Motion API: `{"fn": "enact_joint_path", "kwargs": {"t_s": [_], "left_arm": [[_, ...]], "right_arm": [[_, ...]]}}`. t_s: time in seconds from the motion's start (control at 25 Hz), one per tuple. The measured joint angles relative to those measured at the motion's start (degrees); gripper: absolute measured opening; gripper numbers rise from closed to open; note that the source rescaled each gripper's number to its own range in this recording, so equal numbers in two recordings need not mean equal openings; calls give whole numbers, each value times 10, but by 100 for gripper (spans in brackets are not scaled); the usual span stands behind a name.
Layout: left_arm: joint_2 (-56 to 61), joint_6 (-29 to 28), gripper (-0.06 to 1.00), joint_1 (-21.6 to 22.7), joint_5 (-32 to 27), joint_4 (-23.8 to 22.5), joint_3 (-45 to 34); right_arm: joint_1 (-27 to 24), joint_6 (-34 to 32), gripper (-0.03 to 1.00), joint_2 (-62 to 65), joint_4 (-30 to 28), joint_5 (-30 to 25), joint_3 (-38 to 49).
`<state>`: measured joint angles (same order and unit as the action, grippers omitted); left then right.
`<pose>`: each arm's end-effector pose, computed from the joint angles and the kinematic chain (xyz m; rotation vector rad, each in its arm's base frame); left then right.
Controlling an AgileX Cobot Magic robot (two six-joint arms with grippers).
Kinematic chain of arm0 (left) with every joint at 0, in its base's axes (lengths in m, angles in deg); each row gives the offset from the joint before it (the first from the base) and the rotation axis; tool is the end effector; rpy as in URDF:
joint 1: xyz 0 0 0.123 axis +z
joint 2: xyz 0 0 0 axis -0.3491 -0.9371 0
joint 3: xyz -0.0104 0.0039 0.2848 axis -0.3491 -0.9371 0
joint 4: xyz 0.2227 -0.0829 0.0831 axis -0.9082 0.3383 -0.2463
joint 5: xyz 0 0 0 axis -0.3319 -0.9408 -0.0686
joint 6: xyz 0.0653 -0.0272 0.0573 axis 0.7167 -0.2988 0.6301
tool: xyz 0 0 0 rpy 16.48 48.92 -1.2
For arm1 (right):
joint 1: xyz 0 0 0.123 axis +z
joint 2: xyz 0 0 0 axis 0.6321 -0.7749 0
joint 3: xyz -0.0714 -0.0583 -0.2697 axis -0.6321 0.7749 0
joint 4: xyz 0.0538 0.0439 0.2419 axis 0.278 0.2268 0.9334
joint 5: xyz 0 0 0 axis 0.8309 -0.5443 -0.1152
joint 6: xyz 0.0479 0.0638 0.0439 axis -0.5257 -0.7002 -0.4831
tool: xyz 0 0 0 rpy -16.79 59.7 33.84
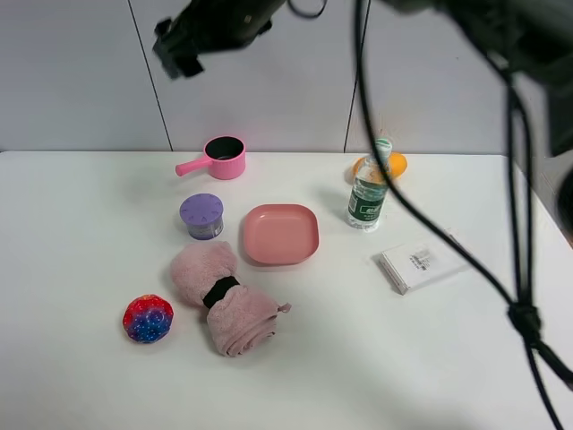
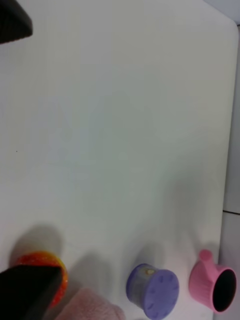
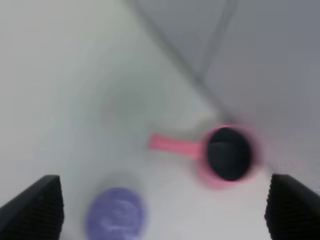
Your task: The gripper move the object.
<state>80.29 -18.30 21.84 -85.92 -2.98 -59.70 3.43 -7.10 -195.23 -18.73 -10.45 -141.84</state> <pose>-0.0083 0.0097 0.2817 -0.1993 2.0126 0.0574 0.3452 0.3178 0.3942 -0.9820 1.9835 0.3181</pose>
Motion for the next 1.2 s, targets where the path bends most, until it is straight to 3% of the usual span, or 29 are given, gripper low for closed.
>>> {"fn": "enact_joint_path", "kwargs": {"t_s": [0.24, 0.36, 0.56, 0.8, 0.92, 1.2], "left_arm": [[0, 0, 100, 0, 0, 0, 0], [0, 0, 100, 0, 0, 0, 0], [0, 0, 100, 0, 0, 0, 0], [0, 0, 100, 0, 0, 0, 0], [0, 0, 100, 0, 0, 0, 0], [0, 0, 100, 0, 0, 0, 0]], "right_arm": [[-1, -48, 48, 152, -242, -112, 0], [-16, -59, 48, 219, -308, -170, 0], [-69, -74, 48, 328, -326, -183, -2], [-73, -72, 48, 477, -340, -183, 25], [-73, -57, 48, 568, -346, -183, 97], [-74, -25, 48, 788, -332, -185, 367]]}}
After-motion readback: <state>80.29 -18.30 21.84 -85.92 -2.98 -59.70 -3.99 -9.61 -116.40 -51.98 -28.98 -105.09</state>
